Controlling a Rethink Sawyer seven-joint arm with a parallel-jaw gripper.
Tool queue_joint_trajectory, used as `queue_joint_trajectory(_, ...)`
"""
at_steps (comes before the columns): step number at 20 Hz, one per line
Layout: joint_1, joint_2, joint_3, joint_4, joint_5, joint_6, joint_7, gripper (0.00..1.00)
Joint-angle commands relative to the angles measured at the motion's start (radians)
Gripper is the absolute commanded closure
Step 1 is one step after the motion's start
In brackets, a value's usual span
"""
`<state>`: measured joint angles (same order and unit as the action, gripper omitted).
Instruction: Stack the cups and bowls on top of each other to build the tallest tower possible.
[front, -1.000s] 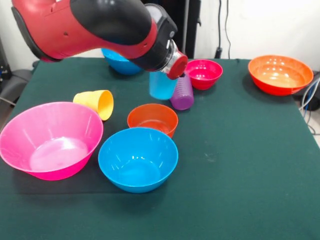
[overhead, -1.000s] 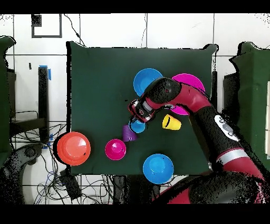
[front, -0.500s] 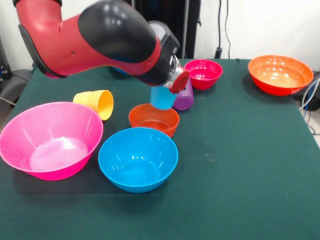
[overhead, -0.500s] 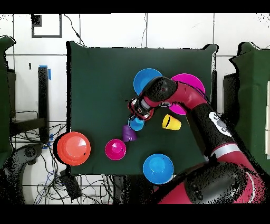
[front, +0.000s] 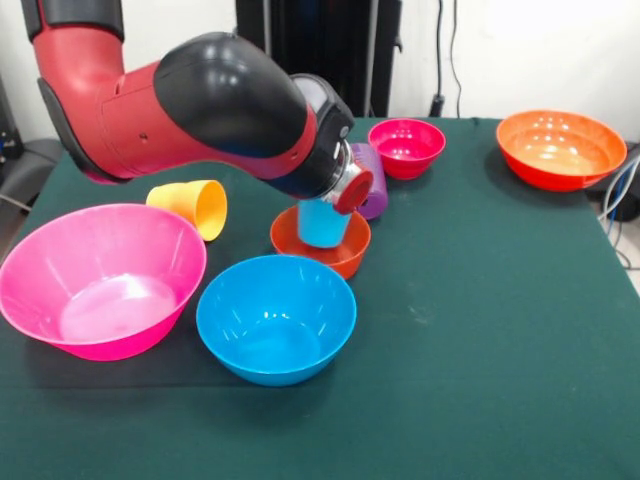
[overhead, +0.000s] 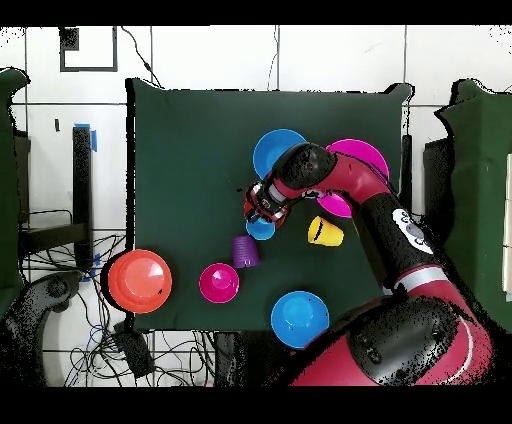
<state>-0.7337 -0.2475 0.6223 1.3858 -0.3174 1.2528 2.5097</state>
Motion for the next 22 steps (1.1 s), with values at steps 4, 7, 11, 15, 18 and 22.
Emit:
queue_joint_trajectory(4, 0.02, 0.038, -0.056, -0.007, -0.069, -0.112, -0.121, 1.0)
queue_joint_trajectory(7, 0.023, 0.05, -0.058, -0.021, -0.071, -0.114, -0.124, 1.0)
queue_joint_trajectory(11, 0.024, 0.089, -0.058, -0.052, -0.069, -0.114, -0.134, 1.0)
queue_joint_trajectory(15, 0.01, 0.148, -0.052, -0.044, -0.067, -0.17, -0.144, 1.0)
queue_joint_trajectory(18, 0.011, 0.153, -0.056, -0.048, -0.079, -0.183, -0.149, 1.0)
queue_joint_trajectory(22, 0.011, 0.149, -0.055, -0.059, -0.113, -0.221, -0.175, 0.0)
